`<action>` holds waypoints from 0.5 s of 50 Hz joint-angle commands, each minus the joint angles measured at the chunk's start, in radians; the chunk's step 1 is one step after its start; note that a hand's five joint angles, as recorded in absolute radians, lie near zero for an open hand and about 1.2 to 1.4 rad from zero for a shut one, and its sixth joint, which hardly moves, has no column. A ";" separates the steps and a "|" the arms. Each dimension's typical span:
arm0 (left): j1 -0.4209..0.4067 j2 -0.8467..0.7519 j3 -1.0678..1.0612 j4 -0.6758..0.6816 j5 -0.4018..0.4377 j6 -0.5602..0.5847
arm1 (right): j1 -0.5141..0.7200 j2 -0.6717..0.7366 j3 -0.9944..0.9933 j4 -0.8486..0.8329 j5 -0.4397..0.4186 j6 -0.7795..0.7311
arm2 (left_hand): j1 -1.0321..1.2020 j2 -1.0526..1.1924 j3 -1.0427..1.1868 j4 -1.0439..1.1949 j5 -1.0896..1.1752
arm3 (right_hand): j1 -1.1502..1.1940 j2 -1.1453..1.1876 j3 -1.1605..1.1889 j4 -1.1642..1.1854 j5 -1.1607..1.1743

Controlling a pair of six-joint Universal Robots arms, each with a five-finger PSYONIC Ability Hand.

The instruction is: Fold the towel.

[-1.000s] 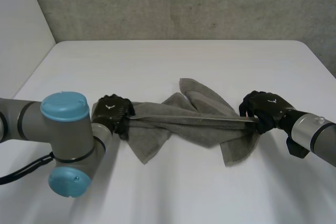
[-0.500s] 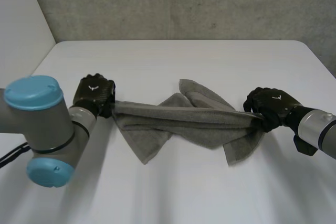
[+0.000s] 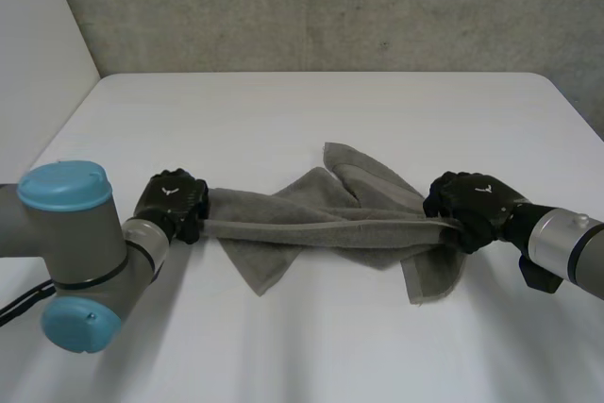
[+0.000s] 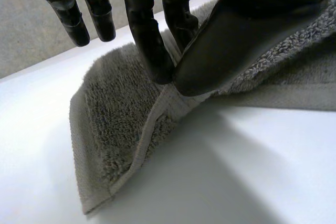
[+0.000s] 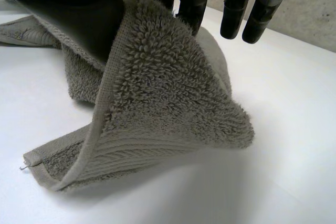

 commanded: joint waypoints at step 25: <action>-0.023 -0.045 -0.021 0.090 -0.062 0.006 | -0.005 0.007 0.012 -0.001 0.002 0.000 | -0.566 -0.590 -0.044 -0.052 -0.600 | 0.075 0.088 -0.006 -0.007 0.055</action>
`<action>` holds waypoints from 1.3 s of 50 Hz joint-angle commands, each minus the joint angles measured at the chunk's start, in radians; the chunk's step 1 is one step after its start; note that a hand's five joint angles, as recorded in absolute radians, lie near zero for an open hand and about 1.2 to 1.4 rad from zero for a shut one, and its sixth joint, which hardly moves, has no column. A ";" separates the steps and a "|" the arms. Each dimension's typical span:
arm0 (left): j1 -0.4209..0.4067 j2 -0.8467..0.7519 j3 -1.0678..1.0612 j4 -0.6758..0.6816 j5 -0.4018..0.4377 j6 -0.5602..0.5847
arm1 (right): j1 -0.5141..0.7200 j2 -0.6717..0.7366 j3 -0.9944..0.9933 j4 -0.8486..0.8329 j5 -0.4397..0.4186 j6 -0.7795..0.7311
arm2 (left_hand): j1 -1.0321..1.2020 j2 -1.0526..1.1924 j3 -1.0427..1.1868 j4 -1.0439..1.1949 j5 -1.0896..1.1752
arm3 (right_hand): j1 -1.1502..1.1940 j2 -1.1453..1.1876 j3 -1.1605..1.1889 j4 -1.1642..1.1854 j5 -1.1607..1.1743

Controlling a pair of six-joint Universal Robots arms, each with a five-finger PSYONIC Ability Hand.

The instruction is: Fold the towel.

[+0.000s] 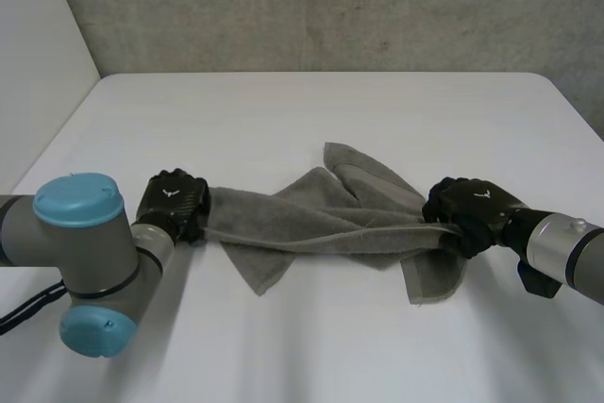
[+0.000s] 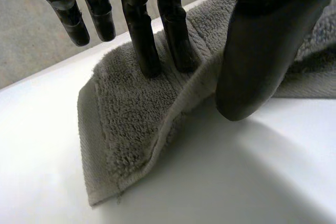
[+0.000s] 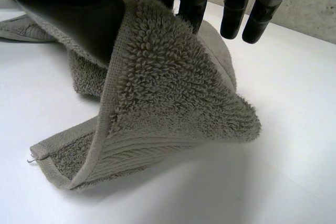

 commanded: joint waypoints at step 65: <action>0.110 0.264 -0.049 0.176 0.166 0.114 | 0.055 -0.048 -0.150 -0.301 -0.062 -0.316 | 0.652 0.650 -0.044 -0.052 0.669 | 0.075 0.088 -0.006 -0.007 0.055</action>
